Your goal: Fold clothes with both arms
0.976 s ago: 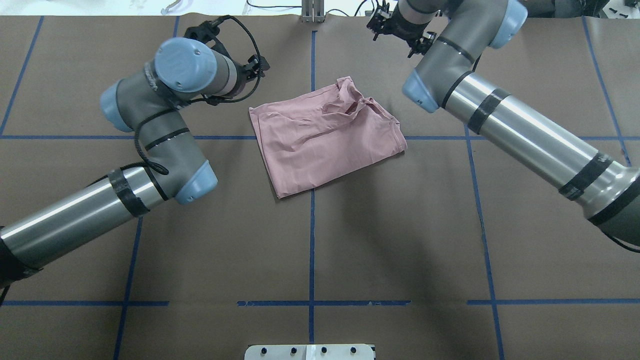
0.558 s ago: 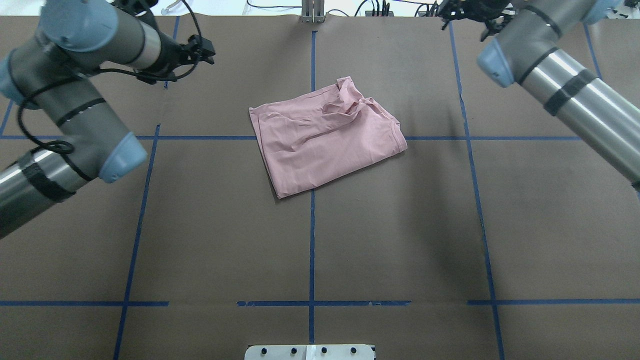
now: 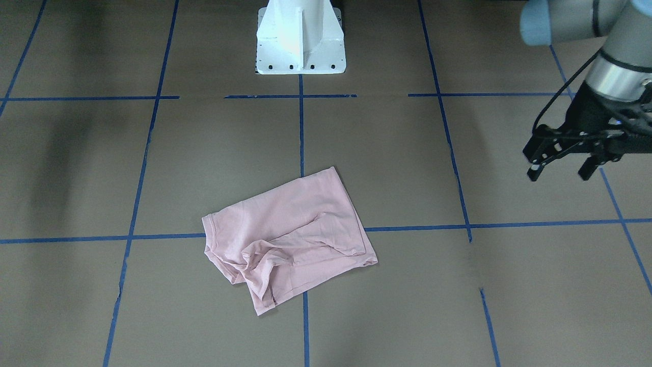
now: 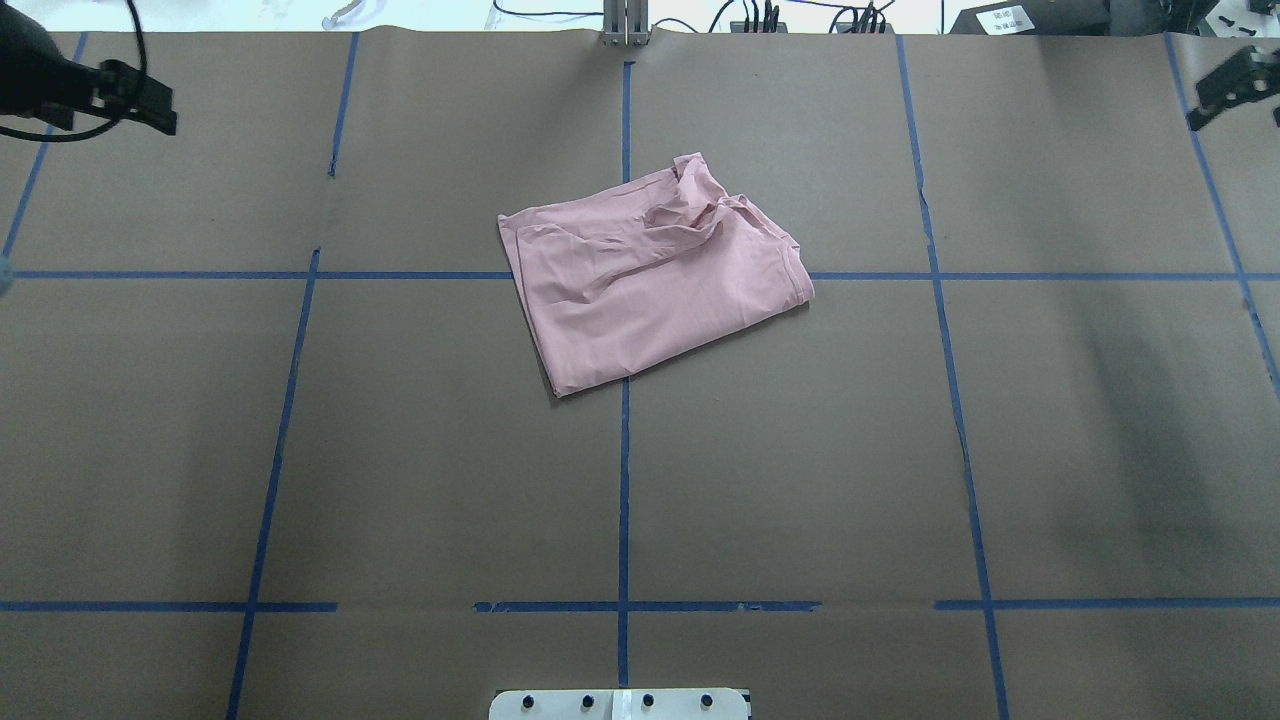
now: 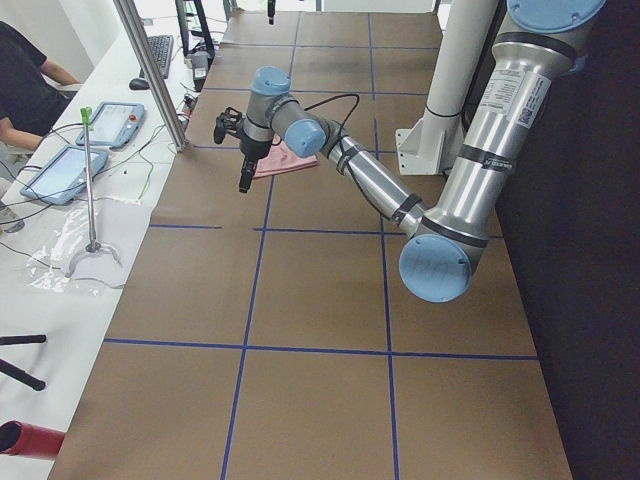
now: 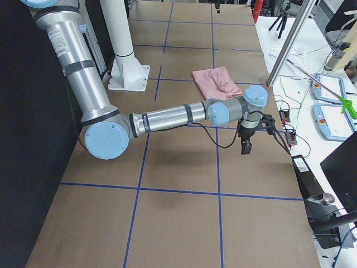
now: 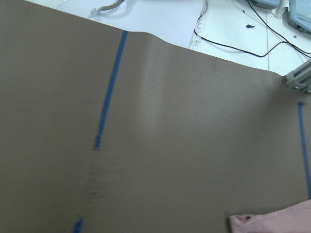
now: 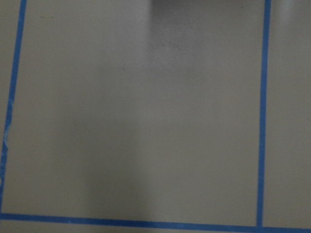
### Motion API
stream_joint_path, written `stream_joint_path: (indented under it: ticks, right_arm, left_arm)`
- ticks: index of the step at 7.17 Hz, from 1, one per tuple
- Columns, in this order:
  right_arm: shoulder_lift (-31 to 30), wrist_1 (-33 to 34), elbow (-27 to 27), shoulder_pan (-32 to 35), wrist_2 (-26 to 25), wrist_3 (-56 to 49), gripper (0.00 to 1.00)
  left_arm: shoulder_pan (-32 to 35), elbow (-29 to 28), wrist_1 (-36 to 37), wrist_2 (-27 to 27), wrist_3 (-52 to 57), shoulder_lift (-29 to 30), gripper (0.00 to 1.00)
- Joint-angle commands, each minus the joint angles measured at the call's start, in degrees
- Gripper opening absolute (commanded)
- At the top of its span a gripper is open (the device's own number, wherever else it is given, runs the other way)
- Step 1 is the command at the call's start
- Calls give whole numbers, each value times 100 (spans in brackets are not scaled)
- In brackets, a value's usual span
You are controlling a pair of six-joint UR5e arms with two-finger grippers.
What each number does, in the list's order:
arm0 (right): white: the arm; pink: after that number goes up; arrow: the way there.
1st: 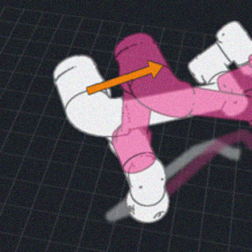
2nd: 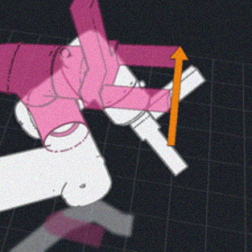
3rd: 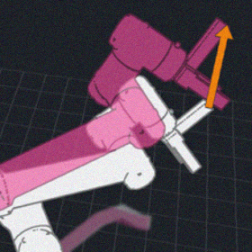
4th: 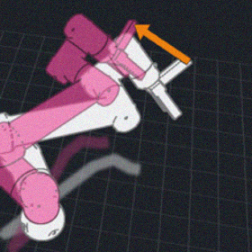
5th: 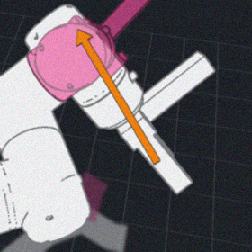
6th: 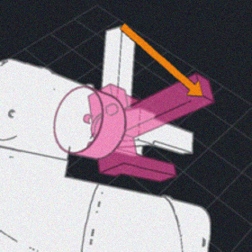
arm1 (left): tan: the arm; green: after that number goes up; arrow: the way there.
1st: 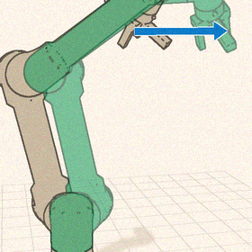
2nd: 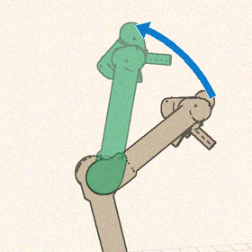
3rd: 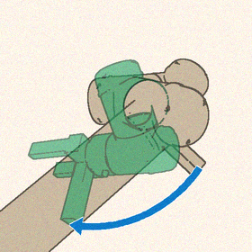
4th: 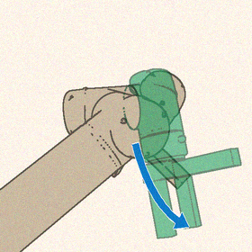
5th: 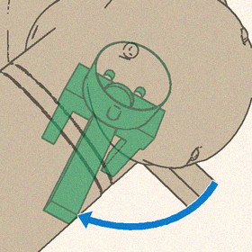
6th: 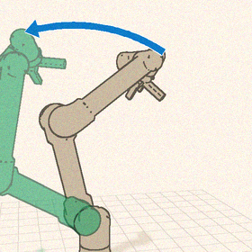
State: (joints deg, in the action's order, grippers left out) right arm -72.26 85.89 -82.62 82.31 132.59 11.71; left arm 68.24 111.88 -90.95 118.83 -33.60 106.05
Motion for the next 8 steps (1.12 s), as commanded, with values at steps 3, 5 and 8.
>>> stream_joint_path:
  ticks: [3,5,8]
  right_arm:
    - [-1194,594,-919,979,233,-1611,100]
    - [-1308,561,-1431,971,267,-1532,100]
    - [-1607,631,-1529,971,285,-1462,100]
  left_arm:
    - [1666,26,114,1272,3370,-1697,100]
    - [1631,-471,-238,1090,3351,-1761,100]
    - [1640,-1248,-160,1133,3378,-1771,100]
